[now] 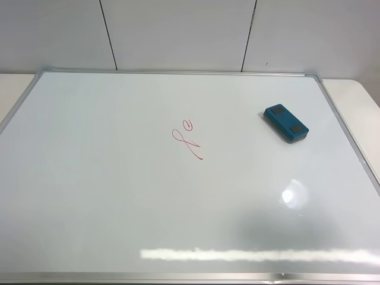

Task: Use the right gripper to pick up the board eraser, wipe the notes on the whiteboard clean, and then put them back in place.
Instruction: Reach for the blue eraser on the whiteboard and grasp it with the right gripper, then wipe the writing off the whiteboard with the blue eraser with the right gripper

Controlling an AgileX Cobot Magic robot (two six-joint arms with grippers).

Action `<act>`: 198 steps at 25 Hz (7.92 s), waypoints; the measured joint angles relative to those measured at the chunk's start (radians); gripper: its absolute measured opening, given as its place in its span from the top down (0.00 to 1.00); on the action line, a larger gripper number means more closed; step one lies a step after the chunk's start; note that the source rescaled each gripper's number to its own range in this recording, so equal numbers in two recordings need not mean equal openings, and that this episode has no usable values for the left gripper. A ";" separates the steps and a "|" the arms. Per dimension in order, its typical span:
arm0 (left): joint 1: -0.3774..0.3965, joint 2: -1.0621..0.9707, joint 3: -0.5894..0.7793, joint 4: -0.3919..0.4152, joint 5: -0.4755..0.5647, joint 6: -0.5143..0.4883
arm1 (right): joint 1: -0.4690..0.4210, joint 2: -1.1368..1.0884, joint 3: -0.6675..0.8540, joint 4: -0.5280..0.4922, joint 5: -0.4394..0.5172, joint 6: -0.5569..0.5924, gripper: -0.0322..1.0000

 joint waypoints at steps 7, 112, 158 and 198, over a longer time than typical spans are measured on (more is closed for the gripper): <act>0.000 0.000 0.000 0.000 0.000 -0.006 | 0.000 0.000 0.000 0.000 0.000 0.000 0.00; 0.000 0.000 0.000 0.000 0.000 0.000 | 0.066 2.120 -0.968 0.157 -0.181 -0.402 0.00; 0.000 0.000 0.000 0.000 0.000 0.000 | 0.380 1.990 -0.968 0.157 -0.214 -0.239 0.92; 0.000 0.000 0.000 0.000 0.000 0.000 | 0.643 2.150 -0.975 -0.007 -0.367 0.071 0.92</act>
